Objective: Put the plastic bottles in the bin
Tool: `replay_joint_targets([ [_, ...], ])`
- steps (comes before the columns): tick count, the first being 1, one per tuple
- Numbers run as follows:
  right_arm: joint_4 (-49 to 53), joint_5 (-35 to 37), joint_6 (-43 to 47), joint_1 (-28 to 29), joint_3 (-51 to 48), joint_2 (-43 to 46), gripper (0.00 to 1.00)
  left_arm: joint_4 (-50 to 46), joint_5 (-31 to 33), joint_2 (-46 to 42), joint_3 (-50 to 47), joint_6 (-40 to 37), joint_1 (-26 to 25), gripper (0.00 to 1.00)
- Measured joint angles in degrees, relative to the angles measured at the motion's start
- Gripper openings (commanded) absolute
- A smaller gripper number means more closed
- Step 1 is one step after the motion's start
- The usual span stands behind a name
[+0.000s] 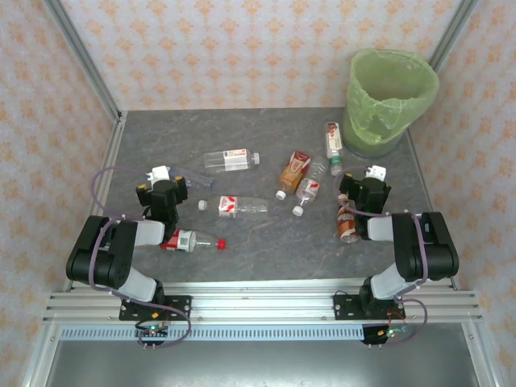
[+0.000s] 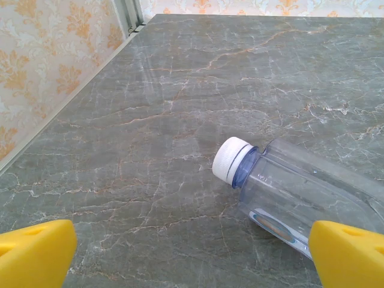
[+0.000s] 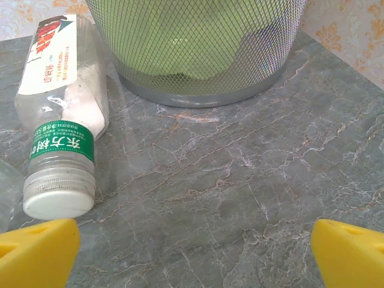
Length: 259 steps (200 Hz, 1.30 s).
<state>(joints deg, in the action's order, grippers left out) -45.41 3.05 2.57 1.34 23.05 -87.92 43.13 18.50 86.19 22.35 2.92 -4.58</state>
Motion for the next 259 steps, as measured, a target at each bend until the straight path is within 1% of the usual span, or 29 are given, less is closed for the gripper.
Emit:
replay_joint_targets([
  [203,0.00,-0.07,0.02,0.02,0.00,0.00,0.99,0.00,0.00,0.00,0.00,0.00,0.00,1.00],
  [259,0.02,-3.54,0.94,0.02,-0.09,0.24,0.99,-0.04,-0.07,-0.33,0.02,-0.04,-0.52,1.00],
])
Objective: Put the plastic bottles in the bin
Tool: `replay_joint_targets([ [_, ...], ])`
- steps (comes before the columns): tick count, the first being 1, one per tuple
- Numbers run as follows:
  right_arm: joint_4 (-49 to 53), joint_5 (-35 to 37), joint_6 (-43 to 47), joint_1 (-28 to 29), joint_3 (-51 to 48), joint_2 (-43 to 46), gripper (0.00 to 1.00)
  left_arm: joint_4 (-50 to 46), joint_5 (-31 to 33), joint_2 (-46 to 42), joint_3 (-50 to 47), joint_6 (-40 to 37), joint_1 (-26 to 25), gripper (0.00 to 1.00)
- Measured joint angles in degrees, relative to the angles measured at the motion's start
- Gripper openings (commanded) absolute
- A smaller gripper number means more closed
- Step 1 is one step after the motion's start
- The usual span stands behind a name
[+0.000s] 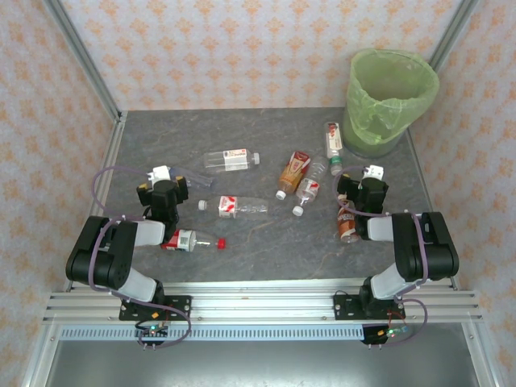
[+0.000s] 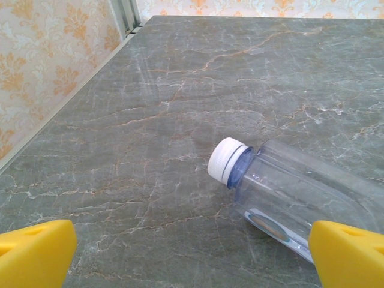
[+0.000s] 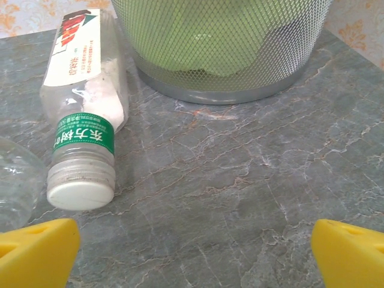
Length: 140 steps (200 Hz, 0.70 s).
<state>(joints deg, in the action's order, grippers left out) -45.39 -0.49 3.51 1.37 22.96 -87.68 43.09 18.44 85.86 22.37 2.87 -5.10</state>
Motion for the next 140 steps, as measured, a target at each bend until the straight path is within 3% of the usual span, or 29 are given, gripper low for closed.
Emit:
replay_joint_targets([
  [40,3.30,-1.09,0.63,0.00,-0.22,5.79,0.99,-0.52,-0.07,-0.46,0.15,-0.50,-0.17,1.00],
  [84,10.25,-2.56,0.90,0.00,1.27,12.94,0.99,-13.55,0.15,-10.47,6.27,-0.74,-1.01,1.00],
  [140,21.94,-2.73,-5.92,0.11,3.56,19.69,0.99,-37.31,4.33,-21.99,14.43,14.43,-4.85,1.00],
])
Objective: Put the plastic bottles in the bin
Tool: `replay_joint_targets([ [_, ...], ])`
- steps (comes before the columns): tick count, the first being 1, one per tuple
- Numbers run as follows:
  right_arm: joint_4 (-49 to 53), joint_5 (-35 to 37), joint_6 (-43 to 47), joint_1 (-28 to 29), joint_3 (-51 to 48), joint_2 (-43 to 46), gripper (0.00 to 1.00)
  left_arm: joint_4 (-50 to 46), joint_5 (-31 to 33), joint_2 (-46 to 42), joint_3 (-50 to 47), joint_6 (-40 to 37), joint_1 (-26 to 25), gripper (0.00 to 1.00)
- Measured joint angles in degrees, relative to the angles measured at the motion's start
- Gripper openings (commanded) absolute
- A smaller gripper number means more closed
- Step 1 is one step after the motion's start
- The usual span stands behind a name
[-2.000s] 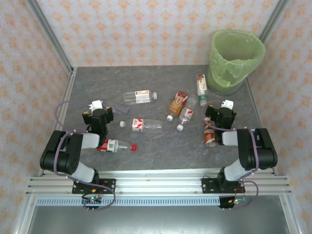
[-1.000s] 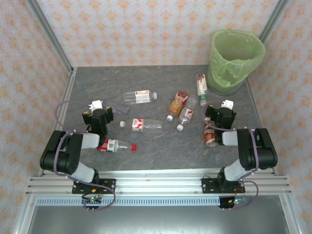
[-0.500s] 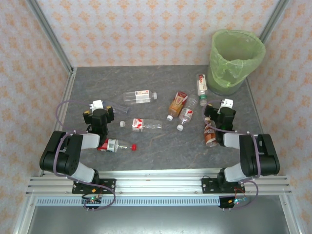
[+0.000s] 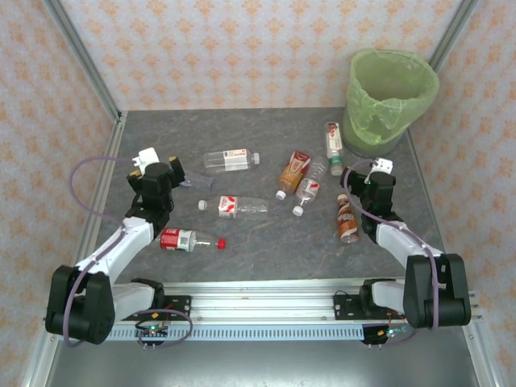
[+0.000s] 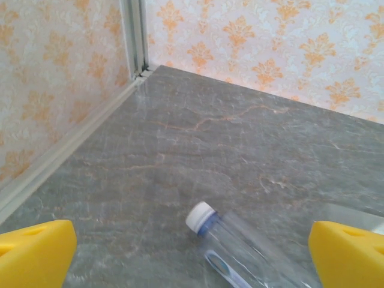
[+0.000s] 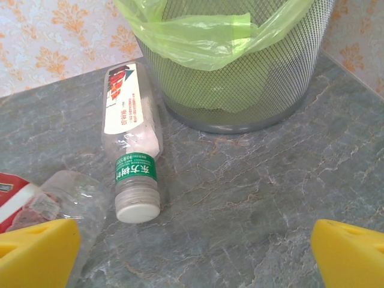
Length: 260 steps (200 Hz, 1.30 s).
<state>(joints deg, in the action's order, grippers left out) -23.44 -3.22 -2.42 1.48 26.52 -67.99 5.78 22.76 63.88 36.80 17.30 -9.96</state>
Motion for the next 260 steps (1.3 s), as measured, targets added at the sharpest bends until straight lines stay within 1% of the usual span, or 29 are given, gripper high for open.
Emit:
replay_joint_targets([
  [15,1.55,-0.98,-1.97,0.00,0.09,1.62,0.99,-8.33,1.05,-2.03,2.80,5.79,-2.32,1.00],
  [27,2.99,-1.79,-3.89,0.00,0.70,2.08,0.99,-14.56,1.20,-3.19,4.79,10.03,-3.17,1.00],
  [49,4.63,-3.54,-7.56,0.00,1.95,2.05,0.99,-25.05,0.96,-4.81,7.69,17.64,-3.19,1.00],
  [78,4.61,-5.25,-11.58,0.11,2.08,2.05,0.99,-36.17,-1.57,-8.17,8.00,26.67,-3.19,1.00],
  [119,2.84,-4.37,-15.13,0.15,1.49,2.29,0.99,-48.85,-8.35,-9.70,9.46,34.80,-3.19,1.00],
  [154,0.85,-3.80,-16.20,0.15,0.37,3.19,0.99,-57.83,-12.79,-6.27,12.39,39.85,-3.19,1.00],
  [178,0.61,-4.17,-15.56,0.44,0.37,3.63,0.99,-61.86,-14.86,-2.62,14.23,42.73,-3.19,1.00],
  [206,0.63,-4.28,-14.93,1.22,0.37,4.55,0.99,-64.67,-15.04,1.25,14.88,46.51,-2.60,1.00],
  [235,0.74,-4.26,-13.84,1.77,0.37,6.34,0.99,-65.31,-16.83,5.57,14.58,49.86,2.43,1.00],
  [245,0.81,-4.26,-13.40,1.77,0.37,6.75,0.99,-64.19,-17.49,5.70,13.57,51.28,3.96,1.00],
  [260,1.14,-4.22,-12.98,1.88,0.37,7.10,0.99,-61.77,-18.25,4.94,10.99,53.81,4.85,1.00],
])
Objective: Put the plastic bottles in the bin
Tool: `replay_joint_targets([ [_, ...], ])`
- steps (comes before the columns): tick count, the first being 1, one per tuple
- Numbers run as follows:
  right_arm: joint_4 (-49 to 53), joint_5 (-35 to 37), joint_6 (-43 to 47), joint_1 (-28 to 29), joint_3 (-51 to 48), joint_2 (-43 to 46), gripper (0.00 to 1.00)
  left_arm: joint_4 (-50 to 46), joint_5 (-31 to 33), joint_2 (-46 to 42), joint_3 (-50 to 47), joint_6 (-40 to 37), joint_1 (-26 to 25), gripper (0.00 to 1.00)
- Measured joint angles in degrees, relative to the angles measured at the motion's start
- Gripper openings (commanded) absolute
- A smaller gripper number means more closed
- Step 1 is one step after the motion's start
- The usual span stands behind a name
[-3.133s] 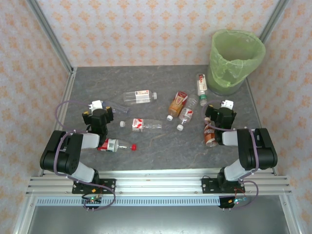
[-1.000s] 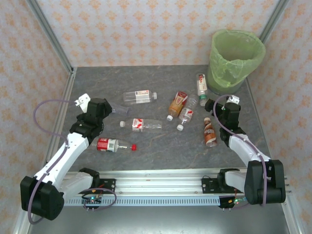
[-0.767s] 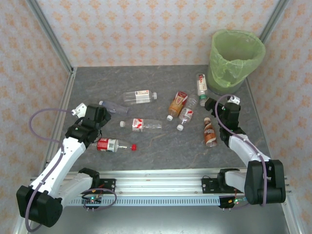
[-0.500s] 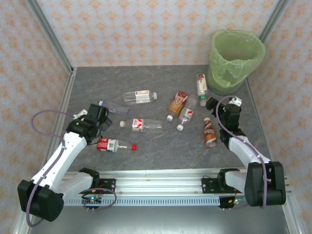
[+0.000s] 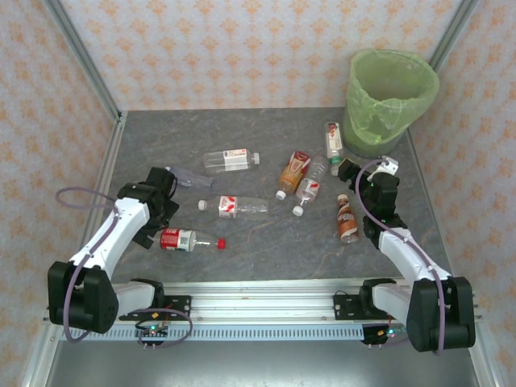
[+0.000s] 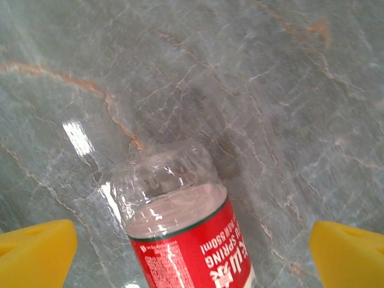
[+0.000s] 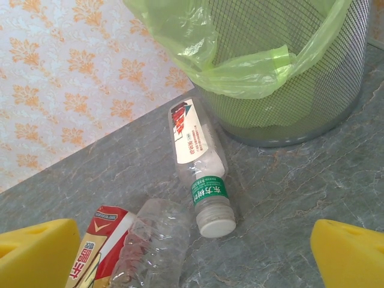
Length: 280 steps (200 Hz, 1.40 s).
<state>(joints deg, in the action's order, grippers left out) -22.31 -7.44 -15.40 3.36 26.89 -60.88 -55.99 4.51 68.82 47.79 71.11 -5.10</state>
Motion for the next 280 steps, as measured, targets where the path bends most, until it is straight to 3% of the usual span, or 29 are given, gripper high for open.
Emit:
replay_joint_targets([
  [50,0.46,0.13,0.04,1.14,0.00,0.00,0.99,8.81,-3.23,-1.05,-6.64,10.38,0.00,1.00],
  [107,0.48,0.13,-0.07,1.86,0.00,0.00,0.99,14.56,-4.35,-1.03,-12.33,16.13,0.02,1.00],
  [130,0.66,0.11,-0.48,1.88,0.00,0.00,0.99,16.68,-4.61,-0.37,-13.09,17.33,0.02,0.94],
  [167,1.49,-0.74,-1.09,2.10,0.11,0.00,0.99,21.42,-5.60,2.67,-13.27,17.31,0.28,0.89],
  [216,4.66,-4.20,-0.83,2.32,1.20,0.00,0.99,23.37,-6.03,4.52,-14.32,16.24,0.28,0.72],
  [280,5.88,-6.93,-0.48,3.30,2.05,-0.02,0.99,27.45,-6.64,5.07,-14.19,8.41,0.28,0.59],
])
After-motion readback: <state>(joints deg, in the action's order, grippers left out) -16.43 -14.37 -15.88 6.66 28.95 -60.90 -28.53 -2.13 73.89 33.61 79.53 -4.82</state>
